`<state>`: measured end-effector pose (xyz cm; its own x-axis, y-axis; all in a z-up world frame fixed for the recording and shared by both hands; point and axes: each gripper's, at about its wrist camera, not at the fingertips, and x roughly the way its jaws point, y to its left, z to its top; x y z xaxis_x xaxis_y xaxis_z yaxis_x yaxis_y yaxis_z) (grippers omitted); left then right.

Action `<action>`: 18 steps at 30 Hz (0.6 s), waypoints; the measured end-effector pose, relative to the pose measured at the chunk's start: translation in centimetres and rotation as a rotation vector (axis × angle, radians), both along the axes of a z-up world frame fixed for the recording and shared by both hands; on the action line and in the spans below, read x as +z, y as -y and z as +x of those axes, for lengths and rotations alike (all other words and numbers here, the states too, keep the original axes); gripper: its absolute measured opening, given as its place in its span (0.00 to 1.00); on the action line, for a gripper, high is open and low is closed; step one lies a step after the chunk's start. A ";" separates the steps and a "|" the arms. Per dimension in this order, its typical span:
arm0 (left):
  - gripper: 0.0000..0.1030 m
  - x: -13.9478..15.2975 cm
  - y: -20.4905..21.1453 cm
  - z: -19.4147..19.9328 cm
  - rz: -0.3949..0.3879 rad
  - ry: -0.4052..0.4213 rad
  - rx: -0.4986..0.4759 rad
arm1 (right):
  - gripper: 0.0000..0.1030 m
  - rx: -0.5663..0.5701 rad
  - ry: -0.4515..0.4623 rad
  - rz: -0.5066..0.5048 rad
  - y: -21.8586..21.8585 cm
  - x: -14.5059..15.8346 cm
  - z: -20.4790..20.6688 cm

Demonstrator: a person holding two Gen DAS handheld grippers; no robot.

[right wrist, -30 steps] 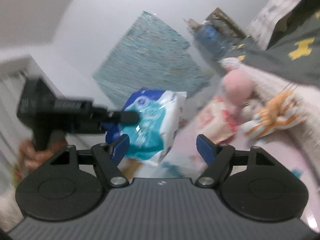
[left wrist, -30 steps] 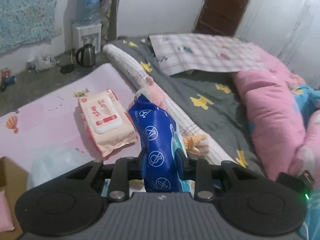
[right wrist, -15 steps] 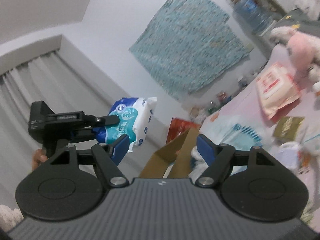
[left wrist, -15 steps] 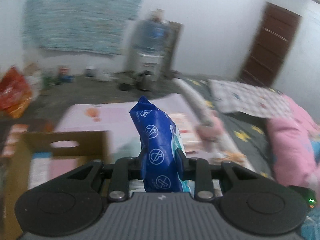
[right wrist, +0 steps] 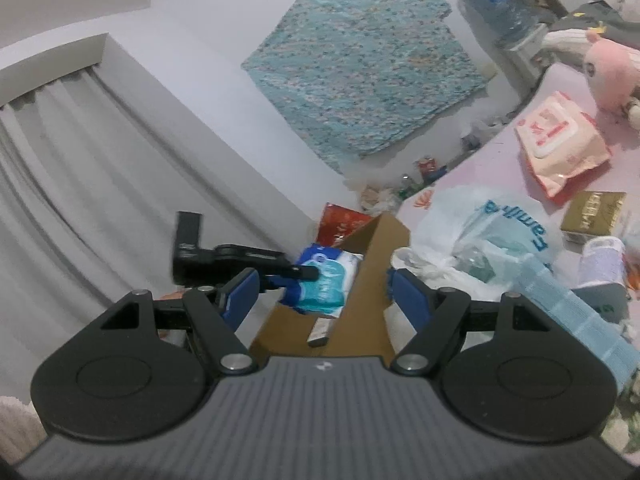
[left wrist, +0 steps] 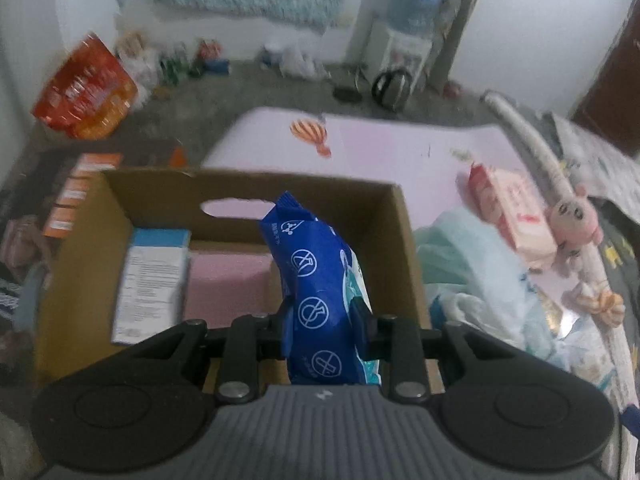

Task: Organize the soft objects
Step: 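Carry the blue wet-wipes pack with the left tool over the cardboard box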

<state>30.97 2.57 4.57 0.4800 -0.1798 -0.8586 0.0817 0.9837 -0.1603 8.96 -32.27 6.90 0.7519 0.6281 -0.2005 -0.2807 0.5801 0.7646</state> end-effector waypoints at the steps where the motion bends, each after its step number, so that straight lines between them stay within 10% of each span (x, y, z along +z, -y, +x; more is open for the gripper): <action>1: 0.29 -0.8 0.3 0.8 -0.006 -0.018 -0.008 | 0.72 -0.011 -0.007 -0.004 0.2 0.0 -0.2; 18: 0.30 -7.6 1.5 5.1 -0.028 -0.083 -0.061 | 0.73 -0.061 -0.060 -0.023 2.7 -0.9 0.6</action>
